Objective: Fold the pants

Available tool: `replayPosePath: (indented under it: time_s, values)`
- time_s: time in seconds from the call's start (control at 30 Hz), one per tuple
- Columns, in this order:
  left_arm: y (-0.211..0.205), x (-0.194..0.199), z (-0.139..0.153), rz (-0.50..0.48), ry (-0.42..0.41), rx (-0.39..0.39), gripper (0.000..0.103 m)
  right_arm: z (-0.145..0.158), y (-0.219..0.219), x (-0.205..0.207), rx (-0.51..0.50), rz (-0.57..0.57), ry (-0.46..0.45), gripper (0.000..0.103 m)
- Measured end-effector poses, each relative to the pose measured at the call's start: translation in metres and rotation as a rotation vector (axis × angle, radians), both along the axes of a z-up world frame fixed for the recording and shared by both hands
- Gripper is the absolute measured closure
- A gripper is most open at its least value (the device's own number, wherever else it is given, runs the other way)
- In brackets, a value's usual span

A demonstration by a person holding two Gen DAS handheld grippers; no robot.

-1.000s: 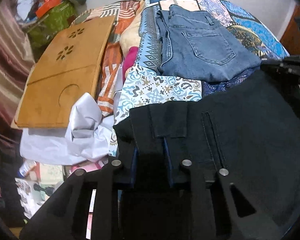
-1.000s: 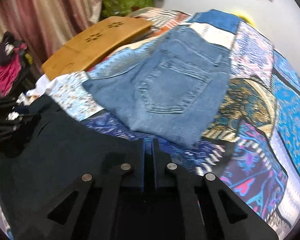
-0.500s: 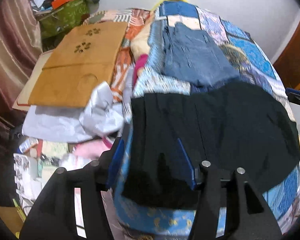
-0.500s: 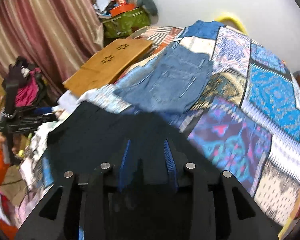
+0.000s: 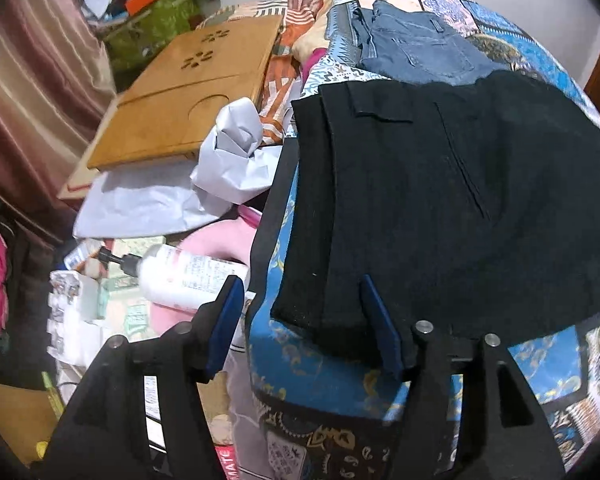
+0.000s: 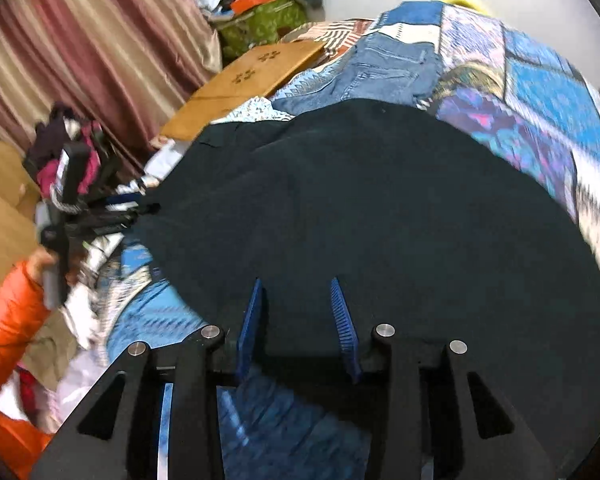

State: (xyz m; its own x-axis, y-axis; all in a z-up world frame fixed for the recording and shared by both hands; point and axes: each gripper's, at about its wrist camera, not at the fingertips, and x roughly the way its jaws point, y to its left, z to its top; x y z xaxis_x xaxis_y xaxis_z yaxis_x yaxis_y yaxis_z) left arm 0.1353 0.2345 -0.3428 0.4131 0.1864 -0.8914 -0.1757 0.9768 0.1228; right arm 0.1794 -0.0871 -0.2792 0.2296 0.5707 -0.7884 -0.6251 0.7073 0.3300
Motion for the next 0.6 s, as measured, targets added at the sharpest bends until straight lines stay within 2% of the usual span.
replayPosePath:
  time_s: [0.1,0.2,0.27,0.33,0.47,0.6]
  values:
    - [0.001,0.003,0.004,-0.015,0.016,0.024,0.038,0.000,-0.013,-0.008,0.030,-0.023,0.003,0.071]
    - [0.004,0.010,0.022,0.005,0.020,-0.001,0.043,0.006,-0.022,-0.011,0.022,-0.043,0.007,0.071]
    - [-0.002,0.014,0.045,-0.007,-0.019,-0.020,0.043,0.012,-0.036,-0.009,0.022,-0.079,0.002,0.071]
    - [-0.015,0.017,0.064,-0.035,-0.067,-0.064,0.043,0.019,-0.053,-0.007,0.004,-0.131,-0.034,0.066]
    - [-0.061,0.042,0.093,-0.135,-0.129,-0.119,0.043,0.025,-0.086,-0.001,-0.013,-0.235,-0.084,0.064]
    - [-0.121,0.095,0.085,-0.211,-0.101,-0.175,0.040,0.025,-0.115,-0.002,-0.006,-0.324,-0.095,0.064]
